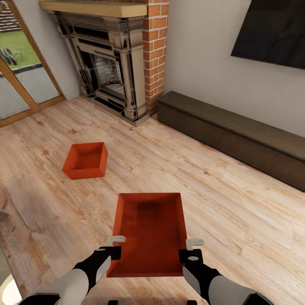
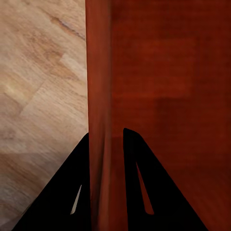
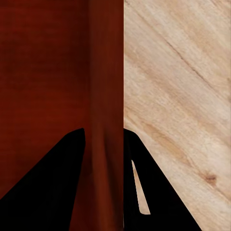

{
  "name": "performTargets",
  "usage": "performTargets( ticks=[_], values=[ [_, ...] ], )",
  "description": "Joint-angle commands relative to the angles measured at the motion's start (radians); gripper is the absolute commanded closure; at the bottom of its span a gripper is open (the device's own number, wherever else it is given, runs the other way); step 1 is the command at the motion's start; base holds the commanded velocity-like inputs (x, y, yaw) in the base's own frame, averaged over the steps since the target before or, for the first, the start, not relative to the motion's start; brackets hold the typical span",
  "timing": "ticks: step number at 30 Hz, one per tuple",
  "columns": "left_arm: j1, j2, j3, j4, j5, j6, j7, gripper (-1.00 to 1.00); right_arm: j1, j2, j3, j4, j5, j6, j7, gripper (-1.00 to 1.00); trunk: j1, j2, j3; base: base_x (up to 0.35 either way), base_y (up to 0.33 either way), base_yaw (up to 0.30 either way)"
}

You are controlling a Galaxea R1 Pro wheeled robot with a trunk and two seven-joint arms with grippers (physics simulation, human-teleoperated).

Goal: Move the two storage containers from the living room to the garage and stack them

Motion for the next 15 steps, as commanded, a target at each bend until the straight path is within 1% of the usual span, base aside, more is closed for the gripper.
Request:
performTargets(
  ticks=[1, 6, 15],
  values=[
    [0.000, 0.014, 0.045, 0.000, -0.012, 0.007, 0.012, 1.00, -0.001, -0.001, -0.017, -0.003, 0.017, -0.002, -0.007, 1.00, 0.000, -0.001, -0.001, 0.000, 0.000, 0.000],
    [0.000, 0.014, 0.045, 0.000, -0.012, 0.007, 0.012, 1.00, -0.001, 0.000, -0.017, -0.002, 0.016, -0.002, -0.008, 1.00, 0.000, -0.001, 0.000, 0.000, 0.000, 0.000],
    [0.000, 0.014, 0.045, -0.001, -0.012, 0.007, 0.012, 1.00, -0.001, 0.000, -0.017, -0.001, 0.014, -0.002, -0.010, 1.00, 0.000, -0.001, 0.013, 0.000, 0.000, 0.000]
  ],
)
